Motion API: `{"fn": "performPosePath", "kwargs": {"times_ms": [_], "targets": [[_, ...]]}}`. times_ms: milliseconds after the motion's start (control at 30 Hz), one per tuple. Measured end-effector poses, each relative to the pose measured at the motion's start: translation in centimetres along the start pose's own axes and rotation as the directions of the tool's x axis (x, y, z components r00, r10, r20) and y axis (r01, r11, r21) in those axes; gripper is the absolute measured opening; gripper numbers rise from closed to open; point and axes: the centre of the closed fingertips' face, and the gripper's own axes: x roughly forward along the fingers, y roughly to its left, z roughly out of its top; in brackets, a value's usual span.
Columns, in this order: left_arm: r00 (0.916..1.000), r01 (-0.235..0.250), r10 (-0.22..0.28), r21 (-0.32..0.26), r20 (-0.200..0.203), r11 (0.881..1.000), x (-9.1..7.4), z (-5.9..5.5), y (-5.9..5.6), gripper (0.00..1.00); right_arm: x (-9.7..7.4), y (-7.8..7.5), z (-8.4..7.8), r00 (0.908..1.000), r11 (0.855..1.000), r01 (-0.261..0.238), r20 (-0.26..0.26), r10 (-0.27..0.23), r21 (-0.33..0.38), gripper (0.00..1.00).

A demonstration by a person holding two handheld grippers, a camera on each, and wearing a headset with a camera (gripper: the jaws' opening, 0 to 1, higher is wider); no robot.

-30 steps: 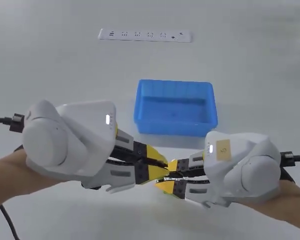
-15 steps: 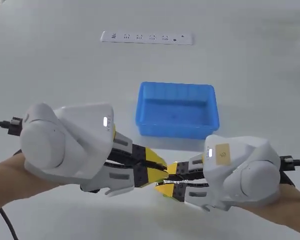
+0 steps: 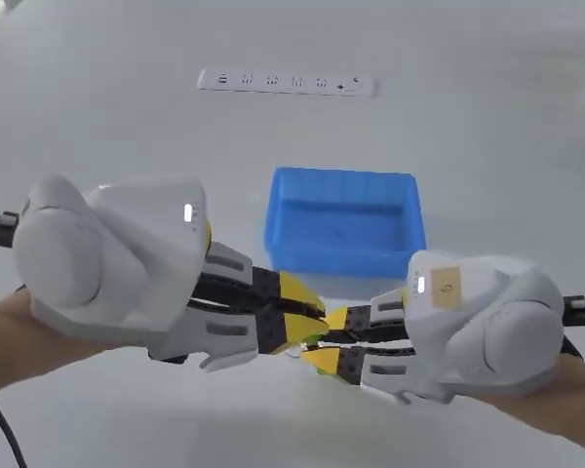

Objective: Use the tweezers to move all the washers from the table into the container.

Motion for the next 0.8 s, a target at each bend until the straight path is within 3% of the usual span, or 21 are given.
{"fn": "performPosePath", "kwargs": {"times_ms": [133, 267, 533, 633, 800], "targets": [[0.9999, -0.015, 0.015, -0.001, 0.003, 1.0, -0.2, 0.0, 0.5, 0.11, -0.3, -0.3, 0.6, 0.9997, 1.0, 0.013, 0.023, -0.013, 0.013, 0.09], [0.999, -0.014, 0.015, -0.024, 0.041, 1.0, -0.4, 0.8, 0.8, 0.16, -0.3, -0.4, 1.0, 0.9993, 1.0, 0.018, 0.034, -0.018, 0.01, 0.09], [0.9995, -0.028, 0.028, -0.029, 0.011, 0.999, -0.9, 0.3, 1.0, 0.21, -1.3, -1.5, 2.2, 0.9974, 0.999, 0.049, 0.053, -0.05, 0.01, 0.09], [0.9977, -0.068, 0.068, -0.022, -0.003, 0.997, -1.4, -0.1, 1.4, 0.22, -2.0, -2.5, 2.8, 0.996, 0.997, 0.076, 0.048, -0.076, 0.004, 0.09], [0.9899, -0.133, 0.135, -0.04, 0.044, 0.99, -2.4, 0.6, 2.1, 0.23, -3.3, -4.2, 4.3, 0.9914, 0.994, 0.108, 0.074, -0.108, 0.009, 0.09]]}}
